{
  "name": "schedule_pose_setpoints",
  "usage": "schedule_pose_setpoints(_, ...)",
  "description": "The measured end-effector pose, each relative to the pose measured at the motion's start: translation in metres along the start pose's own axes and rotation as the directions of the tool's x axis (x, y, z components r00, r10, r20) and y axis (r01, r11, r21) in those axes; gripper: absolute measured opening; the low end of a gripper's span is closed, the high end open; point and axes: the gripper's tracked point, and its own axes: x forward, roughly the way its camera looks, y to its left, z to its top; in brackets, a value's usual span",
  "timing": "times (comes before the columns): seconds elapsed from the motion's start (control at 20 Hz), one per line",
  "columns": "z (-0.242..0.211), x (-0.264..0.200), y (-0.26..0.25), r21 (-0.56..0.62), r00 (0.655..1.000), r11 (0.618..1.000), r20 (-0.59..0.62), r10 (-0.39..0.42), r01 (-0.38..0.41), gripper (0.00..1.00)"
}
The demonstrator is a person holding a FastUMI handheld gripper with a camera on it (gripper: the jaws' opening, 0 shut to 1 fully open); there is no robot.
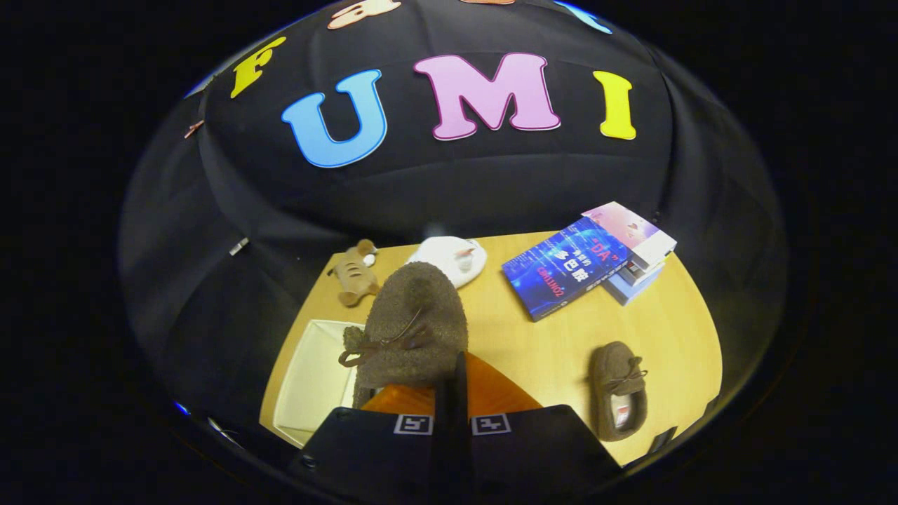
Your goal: Open the storage box then place both shoes into the box .Put the left shoe in first, then the right shoe, with the right side of both shoes facing outward in a uniform manner.
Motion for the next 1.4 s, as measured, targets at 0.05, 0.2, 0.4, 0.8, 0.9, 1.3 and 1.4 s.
schedule_pose_setpoints(0.05,-0.003,0.001,0.015,0.01,1.0,1.0,-0.007,0.012,-0.012,0.05)
schedule_pose_setpoints(0.2,-0.019,0.009,0.053,0.034,0.999,0.999,-0.036,0.031,-0.03,0.05)
schedule_pose_setpoints(0.4,-0.051,0.032,0.093,0.051,0.997,0.998,-0.071,0.03,-0.026,0.05)
schedule_pose_setpoints(0.8,-0.117,0.092,0.128,0.008,0.987,1.0,-0.159,-0.021,0.022,0.05)
schedule_pose_setpoints(0.9,-0.123,0.103,0.132,0.024,0.985,0.999,-0.168,-0.028,0.033,0.06)
schedule_pose_setpoints(1.3,-0.164,0.124,0.164,0.082,0.955,0.995,-0.287,0.078,-0.057,0.33)
schedule_pose_setpoints(1.4,-0.167,0.124,0.167,0.067,0.951,0.995,-0.295,0.088,-0.072,0.52)
